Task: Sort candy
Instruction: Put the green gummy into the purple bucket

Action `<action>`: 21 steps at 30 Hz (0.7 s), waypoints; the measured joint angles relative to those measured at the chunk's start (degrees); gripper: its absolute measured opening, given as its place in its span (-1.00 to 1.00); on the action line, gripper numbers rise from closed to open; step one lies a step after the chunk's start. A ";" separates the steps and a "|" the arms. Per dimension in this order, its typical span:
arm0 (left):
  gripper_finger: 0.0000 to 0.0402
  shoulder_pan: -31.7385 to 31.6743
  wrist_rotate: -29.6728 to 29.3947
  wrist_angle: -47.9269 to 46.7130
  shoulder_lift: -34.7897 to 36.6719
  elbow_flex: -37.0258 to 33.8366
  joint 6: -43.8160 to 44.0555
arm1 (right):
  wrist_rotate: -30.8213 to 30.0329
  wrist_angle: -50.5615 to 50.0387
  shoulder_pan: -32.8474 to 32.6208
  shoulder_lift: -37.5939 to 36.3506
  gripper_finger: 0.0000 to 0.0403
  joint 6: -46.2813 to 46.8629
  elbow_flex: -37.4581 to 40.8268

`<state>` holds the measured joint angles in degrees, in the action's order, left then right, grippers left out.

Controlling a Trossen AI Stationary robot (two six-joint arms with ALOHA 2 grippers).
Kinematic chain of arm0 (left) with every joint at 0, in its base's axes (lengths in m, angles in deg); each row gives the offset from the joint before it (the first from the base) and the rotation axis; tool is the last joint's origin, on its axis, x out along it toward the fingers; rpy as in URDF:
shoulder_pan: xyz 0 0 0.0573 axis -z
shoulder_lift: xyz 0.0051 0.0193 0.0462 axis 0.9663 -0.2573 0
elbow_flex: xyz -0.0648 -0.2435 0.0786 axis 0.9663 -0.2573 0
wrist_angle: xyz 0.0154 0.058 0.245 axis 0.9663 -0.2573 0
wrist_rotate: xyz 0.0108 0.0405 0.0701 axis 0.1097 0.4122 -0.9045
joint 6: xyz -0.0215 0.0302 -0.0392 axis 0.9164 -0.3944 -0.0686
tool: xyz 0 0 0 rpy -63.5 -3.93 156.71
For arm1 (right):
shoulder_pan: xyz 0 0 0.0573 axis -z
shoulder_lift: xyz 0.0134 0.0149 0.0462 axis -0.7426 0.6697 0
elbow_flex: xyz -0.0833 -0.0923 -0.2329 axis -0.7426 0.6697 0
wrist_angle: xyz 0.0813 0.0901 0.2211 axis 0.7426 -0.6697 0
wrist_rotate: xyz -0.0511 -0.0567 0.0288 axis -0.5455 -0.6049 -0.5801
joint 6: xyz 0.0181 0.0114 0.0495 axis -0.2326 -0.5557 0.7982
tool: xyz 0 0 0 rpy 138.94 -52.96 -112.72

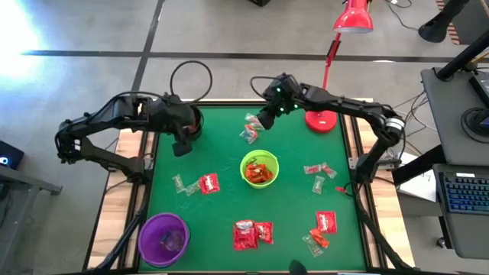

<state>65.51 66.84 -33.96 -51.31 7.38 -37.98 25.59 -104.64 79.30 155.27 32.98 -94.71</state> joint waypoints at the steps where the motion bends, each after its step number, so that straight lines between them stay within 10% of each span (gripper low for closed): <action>1: -0.63 -0.09 0.00 0.58 0.00 0.00 0.00 | 0.25 -0.07 0.71 0.91 -0.41 -1.69 -0.61; 21: -0.63 -8.93 -0.61 2.60 -0.04 0.00 1.95 | 4.56 -14.25 6.85 18.78 -0.43 -32.32 -11.39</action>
<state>56.58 66.23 -31.36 -51.35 7.38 -36.03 30.16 -118.89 86.15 174.06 0.66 -106.10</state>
